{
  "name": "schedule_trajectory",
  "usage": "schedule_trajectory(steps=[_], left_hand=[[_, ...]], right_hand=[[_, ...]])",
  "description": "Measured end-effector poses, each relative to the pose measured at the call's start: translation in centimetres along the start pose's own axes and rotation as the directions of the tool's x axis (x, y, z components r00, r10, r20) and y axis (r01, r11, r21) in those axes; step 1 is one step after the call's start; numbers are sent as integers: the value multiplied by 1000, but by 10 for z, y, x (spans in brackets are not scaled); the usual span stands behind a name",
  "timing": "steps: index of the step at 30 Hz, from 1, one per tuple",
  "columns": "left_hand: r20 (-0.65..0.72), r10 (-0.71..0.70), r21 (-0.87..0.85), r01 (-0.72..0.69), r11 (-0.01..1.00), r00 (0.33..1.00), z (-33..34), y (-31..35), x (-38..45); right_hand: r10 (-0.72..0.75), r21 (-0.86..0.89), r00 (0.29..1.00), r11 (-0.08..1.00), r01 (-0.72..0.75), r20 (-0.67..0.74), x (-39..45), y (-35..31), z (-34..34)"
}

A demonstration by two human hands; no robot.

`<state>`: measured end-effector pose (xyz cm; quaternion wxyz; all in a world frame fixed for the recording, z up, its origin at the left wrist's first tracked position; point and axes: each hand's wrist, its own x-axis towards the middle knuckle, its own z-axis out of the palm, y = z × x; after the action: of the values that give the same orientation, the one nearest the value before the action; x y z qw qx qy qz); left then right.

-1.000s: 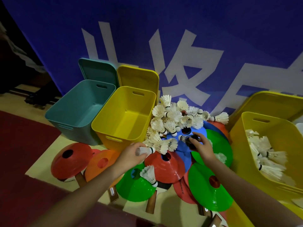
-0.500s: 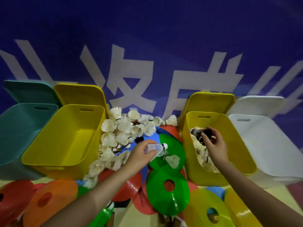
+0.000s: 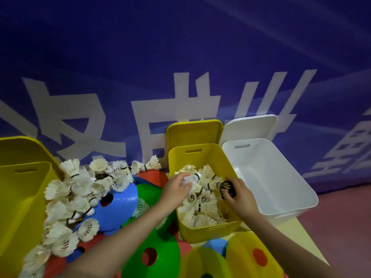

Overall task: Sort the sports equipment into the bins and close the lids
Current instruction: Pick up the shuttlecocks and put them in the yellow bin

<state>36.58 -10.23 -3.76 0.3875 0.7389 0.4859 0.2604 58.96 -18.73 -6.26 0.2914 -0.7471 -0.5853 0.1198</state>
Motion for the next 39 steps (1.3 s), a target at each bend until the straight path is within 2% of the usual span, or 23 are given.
schedule_trajectory(steps=[6, 11, 14, 16, 18, 20, 22, 25, 28, 31, 35, 37, 39], left_hand=[[15, -37, 144, 34, 989, 999, 43, -2, 53], [-80, -131, 181, 143, 973, 988, 83, -22, 65], [-3, -147, 334, 140, 932, 989, 93, -34, 65], [57, -135, 522, 86, 849, 989, 92, -38, 65], [125, -155, 692, 26, 721, 980, 91, -41, 63], [180, -199, 792, -22, 610, 963, 94, -38, 59], [213, -206, 830, -66, 554, 955, 96, -30, 53], [188, -117, 801, -83, 593, 975, 85, -18, 48], [25, 44, 698, -50, 714, 999, 58, -18, 46], [-143, 65, 532, 21, 847, 988, 40, -16, 46], [-243, 145, 509, -1, 861, 959, 28, -13, 55], [-331, 72, 433, 83, 898, 941, 20, -20, 62], [-367, -56, 286, 170, 943, 929, 17, -32, 64]], right_hand=[[11, 92, 999, 996, -7, -37, 2, 7, 1], [16, 187, 994, 982, 4, -107, 1, 10, 0], [5, 210, 992, 977, 21, -123, 1, 11, 0], [-8, 212, 993, 977, 33, -118, 1, 13, 0], [-12, 228, 993, 973, 40, -119, 1, 14, 1], [-14, 227, 994, 973, 39, -112, 1, 14, 1], [-23, 211, 995, 977, 42, -92, 2, 15, 2], [-46, 196, 998, 979, 56, -52, 1, 17, 1], [-56, 194, 998, 980, 53, 11, 5, 17, 0], [-43, 183, 995, 983, 26, 90, 17, 12, -2], [51, 214, 985, 973, -86, 164, 44, 8, -1], [55, 167, 982, 982, -86, 181, 60, 5, 3], [58, 148, 983, 985, -84, 172, 77, 0, 11]])
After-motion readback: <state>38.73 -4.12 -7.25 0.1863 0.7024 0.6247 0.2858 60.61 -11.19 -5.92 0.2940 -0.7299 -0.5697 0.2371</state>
